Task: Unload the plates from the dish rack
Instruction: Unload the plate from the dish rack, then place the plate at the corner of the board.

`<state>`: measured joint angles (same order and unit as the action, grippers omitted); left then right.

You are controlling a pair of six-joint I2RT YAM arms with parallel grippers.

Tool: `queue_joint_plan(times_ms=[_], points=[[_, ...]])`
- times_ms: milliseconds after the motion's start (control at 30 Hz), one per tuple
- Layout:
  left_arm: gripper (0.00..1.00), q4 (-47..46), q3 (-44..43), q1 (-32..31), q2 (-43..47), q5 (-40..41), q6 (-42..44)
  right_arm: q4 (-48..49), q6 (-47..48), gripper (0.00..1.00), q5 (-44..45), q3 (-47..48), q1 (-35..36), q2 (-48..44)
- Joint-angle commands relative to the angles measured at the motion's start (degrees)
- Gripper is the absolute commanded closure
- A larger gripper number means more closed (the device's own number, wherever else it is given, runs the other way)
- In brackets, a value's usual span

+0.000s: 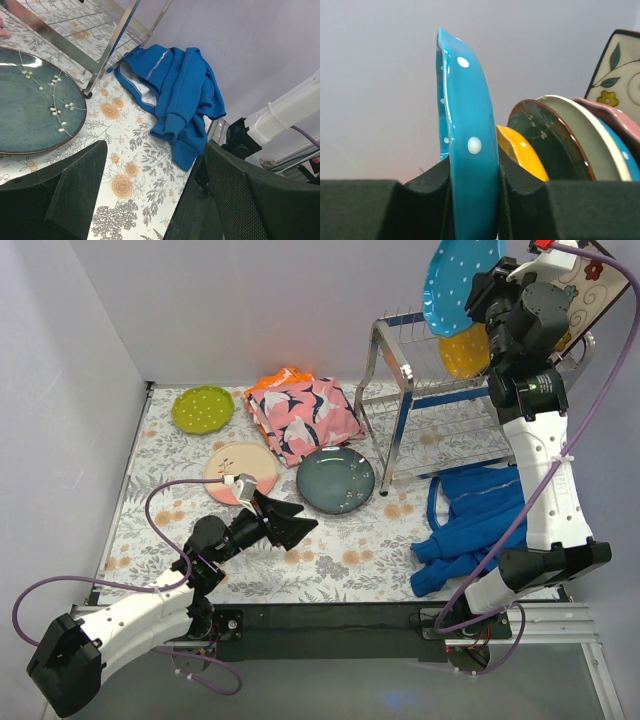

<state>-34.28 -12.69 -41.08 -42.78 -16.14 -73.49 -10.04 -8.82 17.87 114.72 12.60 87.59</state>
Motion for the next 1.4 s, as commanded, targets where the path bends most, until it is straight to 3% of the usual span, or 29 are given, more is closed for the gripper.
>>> queue_joint_plan(times_ms=[0,267,400,567,700,1100,1367], points=[[0.23,-0.35,-0.41,-0.23,0.25,0.76,0.37,11.89,-11.2,0.99,-3.61,3.76,-0.03,-3.92],[0.23,1.23,-0.5,-0.23,3.4,2.08,-2.08,11.71,-25.26,0.99,-12.32,4.11,0.06,-4.45],[0.24,5.88,-3.39,-0.23,5.51,3.83,-5.42,11.8,-30.81,0.99,-22.16,3.85,0.14,-4.8],[0.24,20.45,-9.44,-0.23,10.96,10.77,-11.31,16.72,-36.27,0.99,-30.95,-7.29,1.98,-8.75],[0.24,27.94,-15.69,-0.23,14.73,8.85,-12.19,20.14,-38.55,0.99,-35.78,-16.52,6.89,-12.96],[0.24,31.12,-16.58,-0.23,26.25,4.01,-16.77,29.72,-40.58,0.99,-43.09,-40.85,24.12,-21.32],[0.25,32.17,-15.61,-0.23,31.1,6.64,-17.21,38.43,-42.34,0.99,-45.11,-54.15,29.58,-26.06]])
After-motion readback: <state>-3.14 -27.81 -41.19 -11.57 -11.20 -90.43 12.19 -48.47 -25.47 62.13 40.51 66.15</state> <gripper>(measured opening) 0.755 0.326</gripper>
